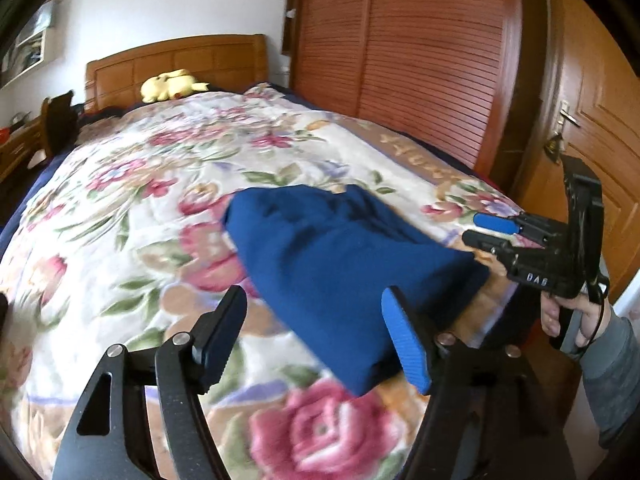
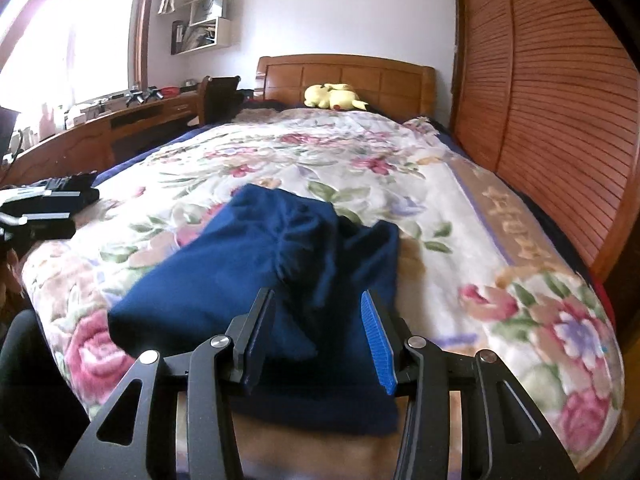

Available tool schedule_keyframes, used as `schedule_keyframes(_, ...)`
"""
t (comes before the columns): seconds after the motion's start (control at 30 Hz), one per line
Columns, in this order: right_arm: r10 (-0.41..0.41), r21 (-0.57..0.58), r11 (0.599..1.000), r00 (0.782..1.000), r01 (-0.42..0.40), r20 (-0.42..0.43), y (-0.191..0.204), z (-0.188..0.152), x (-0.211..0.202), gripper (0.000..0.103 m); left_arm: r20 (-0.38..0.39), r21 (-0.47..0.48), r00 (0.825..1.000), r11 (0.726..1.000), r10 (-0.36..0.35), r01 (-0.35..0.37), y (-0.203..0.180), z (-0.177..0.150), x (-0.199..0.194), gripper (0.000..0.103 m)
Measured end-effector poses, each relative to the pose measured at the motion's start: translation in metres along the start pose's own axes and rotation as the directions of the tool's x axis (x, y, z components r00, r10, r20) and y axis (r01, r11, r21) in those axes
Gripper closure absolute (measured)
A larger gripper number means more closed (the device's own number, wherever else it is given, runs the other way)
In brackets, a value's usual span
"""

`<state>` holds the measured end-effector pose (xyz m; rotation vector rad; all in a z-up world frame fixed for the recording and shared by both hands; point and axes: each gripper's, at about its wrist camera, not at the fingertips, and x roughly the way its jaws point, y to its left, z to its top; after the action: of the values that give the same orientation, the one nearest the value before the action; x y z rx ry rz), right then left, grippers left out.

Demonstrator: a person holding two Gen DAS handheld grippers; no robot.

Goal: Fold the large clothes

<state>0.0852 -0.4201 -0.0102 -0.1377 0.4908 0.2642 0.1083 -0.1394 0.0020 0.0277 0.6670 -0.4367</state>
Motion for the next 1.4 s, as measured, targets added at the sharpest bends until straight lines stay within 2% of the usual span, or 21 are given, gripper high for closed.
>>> schedule_keyframes(0.27, 0.021, -0.034, 0.999, 0.997, -0.023, -0.070, 0.022, 0.003, 0.028, 0.057, 0.017, -0.059, 0.999, 0.998, 0.031, -0.030, 0.034, -0.020, -0.002, 0.031)
schedule_keyframes(0.37, -0.007, -0.046, 0.999, 0.994, 0.002, -0.112, 0.027, 0.003, 0.042, 0.057, 0.021, -0.082, 0.999, 0.996, 0.045, -0.043, 0.047, -0.028, -0.006, 0.031)
schedule_keyframes(0.7, 0.002, 0.009, 1.000, 0.979, 0.000, -0.205, 0.029, -0.007, 0.075, 0.048, -0.001, -0.137, 0.995, 0.985, 0.104, -0.103, 0.087, -0.053, -0.020, 0.031)
schedule_keyframes(0.97, 0.054, 0.041, 0.998, 0.964, -0.044, -0.262, 0.030, -0.010, 0.077, 0.048, -0.009, -0.175, 0.995, 0.980, 0.099, -0.099, 0.105, -0.074, -0.026, 0.031)
schedule_keyframes(1.1, 0.064, 0.030, 0.998, 0.960, -0.058, -0.272, 0.032, -0.008, 0.078, 0.055, -0.019, -0.188, 0.995, 0.977, 0.095, -0.097, 0.110, -0.083, -0.024, 0.031)
schedule_keyframes(1.37, 0.061, 0.012, 0.998, 0.962, -0.060, -0.267, 0.032, -0.012, 0.078, 0.057, -0.035, -0.193, 0.994, 0.975, 0.102, -0.107, 0.112, -0.088, -0.016, 0.031)
schedule_keyframes(1.4, 0.059, 0.007, 0.998, 0.963, -0.059, -0.264, 0.032, -0.012, 0.078, 0.065, -0.036, -0.191, 0.994, 0.976, 0.103, -0.108, 0.111, -0.088, -0.015, 0.031)
